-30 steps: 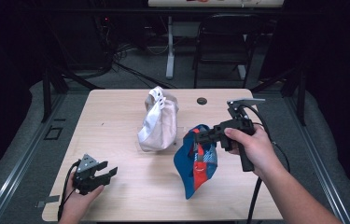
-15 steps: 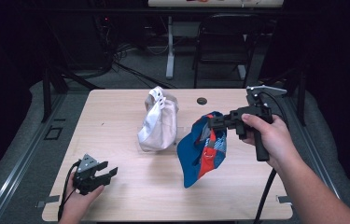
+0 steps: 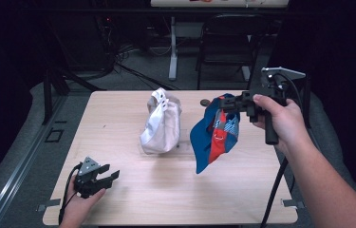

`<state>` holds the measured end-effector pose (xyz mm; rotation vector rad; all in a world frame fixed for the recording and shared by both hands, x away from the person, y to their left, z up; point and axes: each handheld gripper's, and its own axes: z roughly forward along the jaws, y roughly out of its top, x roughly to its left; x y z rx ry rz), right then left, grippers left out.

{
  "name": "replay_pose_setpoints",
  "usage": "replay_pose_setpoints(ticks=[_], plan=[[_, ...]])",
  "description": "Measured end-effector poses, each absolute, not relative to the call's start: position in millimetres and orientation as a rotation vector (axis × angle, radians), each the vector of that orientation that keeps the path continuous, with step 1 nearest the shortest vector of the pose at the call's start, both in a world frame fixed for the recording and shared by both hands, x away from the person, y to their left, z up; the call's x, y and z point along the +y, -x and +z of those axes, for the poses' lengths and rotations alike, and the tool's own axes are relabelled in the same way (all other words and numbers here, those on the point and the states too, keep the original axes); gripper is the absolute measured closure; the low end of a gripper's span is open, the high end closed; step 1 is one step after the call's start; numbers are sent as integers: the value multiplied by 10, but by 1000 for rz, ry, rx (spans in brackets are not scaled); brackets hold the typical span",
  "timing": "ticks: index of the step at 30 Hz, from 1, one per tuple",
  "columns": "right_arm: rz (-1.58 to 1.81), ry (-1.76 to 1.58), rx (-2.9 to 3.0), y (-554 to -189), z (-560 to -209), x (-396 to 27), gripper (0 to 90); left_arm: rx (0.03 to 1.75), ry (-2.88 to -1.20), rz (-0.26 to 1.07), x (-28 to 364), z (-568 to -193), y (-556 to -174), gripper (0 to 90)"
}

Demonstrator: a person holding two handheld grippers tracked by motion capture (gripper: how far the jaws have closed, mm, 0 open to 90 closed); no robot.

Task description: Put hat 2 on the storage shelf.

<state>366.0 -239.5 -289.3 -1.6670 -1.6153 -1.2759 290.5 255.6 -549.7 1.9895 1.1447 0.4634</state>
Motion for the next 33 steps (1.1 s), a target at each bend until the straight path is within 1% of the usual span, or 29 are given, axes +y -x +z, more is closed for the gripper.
replay_pose_setpoints(ticks=[16,23,33], plan=[[-1290,1763,-1623,-4009,-2800,-2365,781,1155,-2004,439,2593,-5500,-2917,496],[-1298,1806,-1590,-4189,-2846,-2364,782,1148,-1993,448,2605,-5508,-2924,496],[-1322,1841,-1563,-4338,-2912,-2401,781,1151,-2001,447,2610,-5514,-2928,496]])
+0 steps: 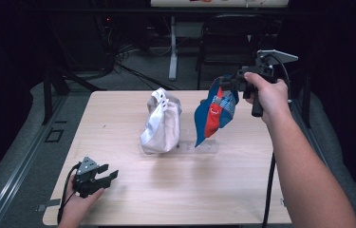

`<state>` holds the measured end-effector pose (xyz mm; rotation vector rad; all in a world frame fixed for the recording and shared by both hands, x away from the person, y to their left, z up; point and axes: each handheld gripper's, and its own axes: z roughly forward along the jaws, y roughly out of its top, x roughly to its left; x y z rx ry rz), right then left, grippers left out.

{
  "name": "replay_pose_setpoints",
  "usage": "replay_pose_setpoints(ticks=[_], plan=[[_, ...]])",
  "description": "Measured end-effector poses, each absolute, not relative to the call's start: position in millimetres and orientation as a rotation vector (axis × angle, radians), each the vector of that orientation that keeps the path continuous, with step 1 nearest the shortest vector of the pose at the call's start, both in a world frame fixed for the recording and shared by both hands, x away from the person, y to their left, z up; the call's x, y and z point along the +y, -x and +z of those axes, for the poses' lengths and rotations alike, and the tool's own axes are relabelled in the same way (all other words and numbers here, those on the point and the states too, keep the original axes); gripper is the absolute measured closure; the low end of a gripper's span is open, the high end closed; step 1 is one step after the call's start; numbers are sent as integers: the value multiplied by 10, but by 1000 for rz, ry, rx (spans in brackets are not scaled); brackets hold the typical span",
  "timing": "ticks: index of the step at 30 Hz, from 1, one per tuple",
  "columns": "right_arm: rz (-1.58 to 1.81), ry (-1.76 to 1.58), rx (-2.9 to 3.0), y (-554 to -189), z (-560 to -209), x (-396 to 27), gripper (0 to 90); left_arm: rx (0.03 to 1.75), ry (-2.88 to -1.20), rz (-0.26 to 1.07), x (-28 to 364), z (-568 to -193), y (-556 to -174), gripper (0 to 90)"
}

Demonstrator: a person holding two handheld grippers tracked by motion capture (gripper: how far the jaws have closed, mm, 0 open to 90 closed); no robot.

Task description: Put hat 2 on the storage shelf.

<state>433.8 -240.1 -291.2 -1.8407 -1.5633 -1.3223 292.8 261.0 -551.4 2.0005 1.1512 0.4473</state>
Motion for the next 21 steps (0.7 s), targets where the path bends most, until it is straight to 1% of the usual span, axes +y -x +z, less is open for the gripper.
replay_pose_setpoints(ticks=[14,21], plan=[[-1316,1871,-1546,-4390,-2986,-2455,781,1149,-2000,445,2598,-5523,-2932,496],[-1316,1875,-1551,-4383,-2960,-2478,781,1154,-1998,446,2609,-5518,-2931,496]])
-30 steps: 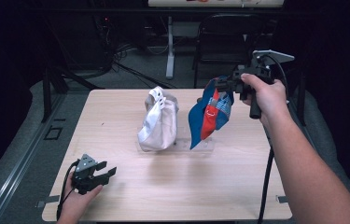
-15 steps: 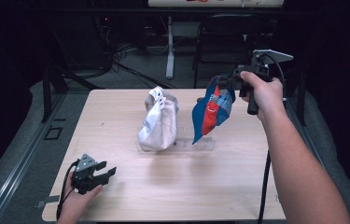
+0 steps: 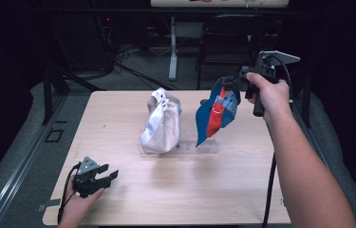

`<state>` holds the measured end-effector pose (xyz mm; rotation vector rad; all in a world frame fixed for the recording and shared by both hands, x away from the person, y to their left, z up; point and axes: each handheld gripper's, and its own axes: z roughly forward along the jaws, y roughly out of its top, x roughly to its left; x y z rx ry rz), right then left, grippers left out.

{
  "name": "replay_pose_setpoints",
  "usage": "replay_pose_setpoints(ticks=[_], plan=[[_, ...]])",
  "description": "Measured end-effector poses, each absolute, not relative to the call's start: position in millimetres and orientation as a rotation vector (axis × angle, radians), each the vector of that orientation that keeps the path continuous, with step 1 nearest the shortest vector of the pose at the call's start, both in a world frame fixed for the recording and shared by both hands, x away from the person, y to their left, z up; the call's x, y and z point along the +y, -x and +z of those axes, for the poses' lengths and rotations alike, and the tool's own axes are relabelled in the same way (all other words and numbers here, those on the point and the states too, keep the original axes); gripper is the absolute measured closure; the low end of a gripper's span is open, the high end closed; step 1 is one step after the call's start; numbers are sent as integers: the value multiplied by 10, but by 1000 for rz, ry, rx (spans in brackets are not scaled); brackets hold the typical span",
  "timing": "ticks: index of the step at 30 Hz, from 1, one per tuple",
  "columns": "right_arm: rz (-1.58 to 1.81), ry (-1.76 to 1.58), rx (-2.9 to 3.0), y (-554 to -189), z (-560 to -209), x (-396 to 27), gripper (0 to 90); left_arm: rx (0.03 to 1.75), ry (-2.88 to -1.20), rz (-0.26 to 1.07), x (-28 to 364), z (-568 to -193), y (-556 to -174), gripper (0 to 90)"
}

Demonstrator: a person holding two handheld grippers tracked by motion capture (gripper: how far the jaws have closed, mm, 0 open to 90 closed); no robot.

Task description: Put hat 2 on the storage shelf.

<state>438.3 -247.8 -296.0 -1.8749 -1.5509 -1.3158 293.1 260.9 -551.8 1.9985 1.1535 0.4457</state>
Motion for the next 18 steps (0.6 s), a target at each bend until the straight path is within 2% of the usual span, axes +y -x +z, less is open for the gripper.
replay_pose_setpoints(ticks=[18], plan=[[-1273,1872,-1584,-4404,-3026,-2343,781,1153,-2000,448,2611,-5518,-2932,496]])
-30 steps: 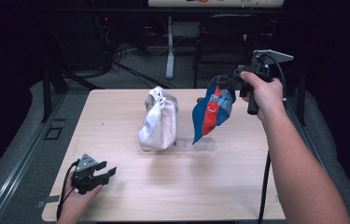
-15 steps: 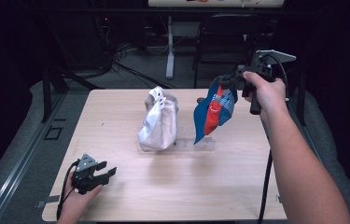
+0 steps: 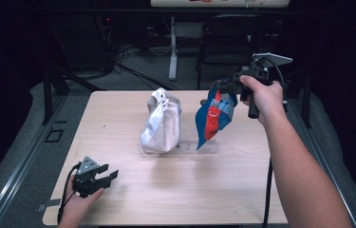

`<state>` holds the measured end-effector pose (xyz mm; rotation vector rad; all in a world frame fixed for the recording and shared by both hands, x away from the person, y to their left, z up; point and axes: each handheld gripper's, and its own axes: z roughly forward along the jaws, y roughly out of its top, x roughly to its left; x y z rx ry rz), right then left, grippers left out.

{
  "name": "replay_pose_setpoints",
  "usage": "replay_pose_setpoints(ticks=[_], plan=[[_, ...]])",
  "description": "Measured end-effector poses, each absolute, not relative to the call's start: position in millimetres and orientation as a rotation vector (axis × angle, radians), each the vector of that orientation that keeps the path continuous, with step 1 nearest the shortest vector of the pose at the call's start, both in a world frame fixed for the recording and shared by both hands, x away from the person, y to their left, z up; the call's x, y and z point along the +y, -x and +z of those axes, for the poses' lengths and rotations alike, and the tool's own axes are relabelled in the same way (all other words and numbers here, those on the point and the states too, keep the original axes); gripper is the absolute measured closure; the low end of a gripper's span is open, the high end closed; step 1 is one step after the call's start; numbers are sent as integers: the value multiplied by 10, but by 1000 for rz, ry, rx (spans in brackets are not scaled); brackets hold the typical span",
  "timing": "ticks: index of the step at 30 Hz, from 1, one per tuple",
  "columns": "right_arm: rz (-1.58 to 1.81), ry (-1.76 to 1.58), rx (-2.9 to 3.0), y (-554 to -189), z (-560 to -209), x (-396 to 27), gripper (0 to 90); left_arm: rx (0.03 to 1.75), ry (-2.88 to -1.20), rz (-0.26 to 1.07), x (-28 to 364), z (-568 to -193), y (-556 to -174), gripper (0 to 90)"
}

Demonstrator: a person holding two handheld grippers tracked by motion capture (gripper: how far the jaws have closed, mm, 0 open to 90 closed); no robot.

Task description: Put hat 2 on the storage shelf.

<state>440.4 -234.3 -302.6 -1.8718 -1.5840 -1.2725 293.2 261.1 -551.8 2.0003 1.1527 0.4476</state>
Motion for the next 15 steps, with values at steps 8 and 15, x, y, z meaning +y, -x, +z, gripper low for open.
replay_pose_setpoints(ticks=[8,15], plan=[[-1254,1864,-1608,-4429,-3100,-2273,780,1150,-1996,445,2607,-5517,-2930,496],[-1209,1880,-1626,-4454,-3224,-2256,780,1152,-2000,445,2609,-5516,-2930,496]])
